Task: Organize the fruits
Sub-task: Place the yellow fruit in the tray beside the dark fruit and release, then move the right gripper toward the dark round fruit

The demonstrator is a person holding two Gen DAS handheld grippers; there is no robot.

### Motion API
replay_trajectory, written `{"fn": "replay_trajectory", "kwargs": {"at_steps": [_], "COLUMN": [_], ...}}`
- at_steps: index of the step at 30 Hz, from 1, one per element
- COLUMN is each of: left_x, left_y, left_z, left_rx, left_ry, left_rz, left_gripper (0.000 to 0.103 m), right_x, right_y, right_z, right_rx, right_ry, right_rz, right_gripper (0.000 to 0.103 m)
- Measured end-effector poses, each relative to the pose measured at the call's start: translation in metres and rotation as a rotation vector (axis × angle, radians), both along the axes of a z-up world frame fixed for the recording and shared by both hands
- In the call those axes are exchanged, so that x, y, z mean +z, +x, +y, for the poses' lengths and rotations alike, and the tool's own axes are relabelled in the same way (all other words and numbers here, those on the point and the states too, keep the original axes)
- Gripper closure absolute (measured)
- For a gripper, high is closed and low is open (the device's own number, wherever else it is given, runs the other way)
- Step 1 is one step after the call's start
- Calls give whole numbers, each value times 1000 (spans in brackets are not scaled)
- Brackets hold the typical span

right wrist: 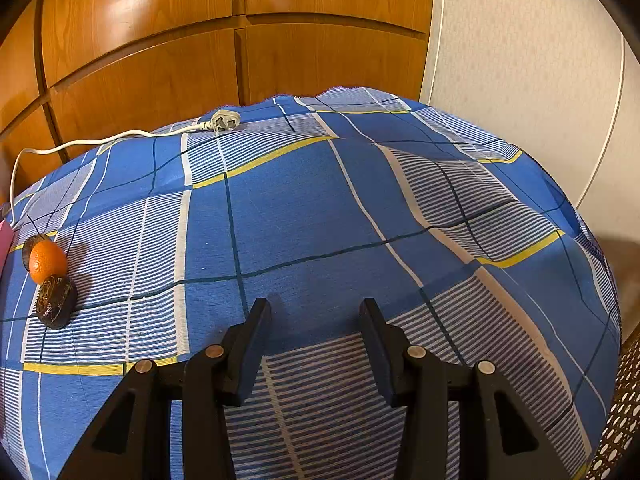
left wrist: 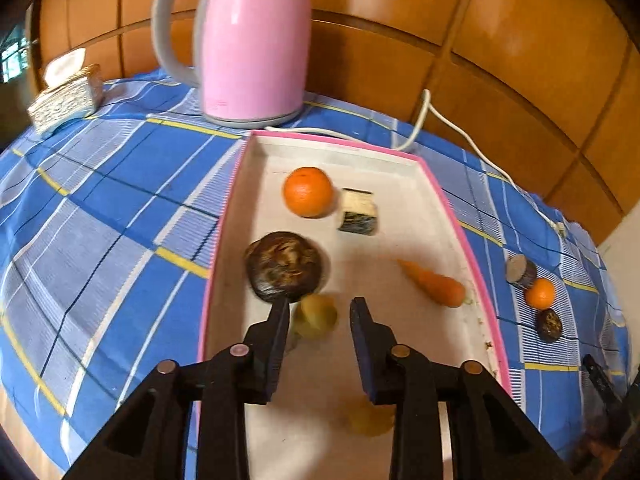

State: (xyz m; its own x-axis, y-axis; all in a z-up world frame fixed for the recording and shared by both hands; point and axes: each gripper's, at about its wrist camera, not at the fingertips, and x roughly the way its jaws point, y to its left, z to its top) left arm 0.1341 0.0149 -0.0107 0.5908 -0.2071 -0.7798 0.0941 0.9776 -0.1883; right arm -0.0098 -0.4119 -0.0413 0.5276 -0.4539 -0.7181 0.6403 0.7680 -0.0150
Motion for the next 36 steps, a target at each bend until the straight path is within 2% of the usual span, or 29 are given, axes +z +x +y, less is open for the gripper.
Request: {"fn": "replay_trajectory", "kwargs": {"at_steps": [2,10,25,31,36], "left_x": [2,9,-1,-6,-7], "left_y": [-7,-46,-85,-91,-95], "left_z": [3,22,47,51,55], "left_rx": [24,122,194,203,214], "left_ry": [34,63,43,23,5], "left_rz": [-20,-79,-55,-45,-45], "left_gripper": [71,50,47,44,37], "right_x": [0,0,0,0,0], "right_y": [0,0,0,0,0], "right_z": [0,0,1,1,1], "right_rx": [0,0,-1,-1,-1], "right_ry": [-1,0,-3,-7,-8], "right_rz": [0,1,3,5,6], "right_gripper": [56,56,56,56,56]}}
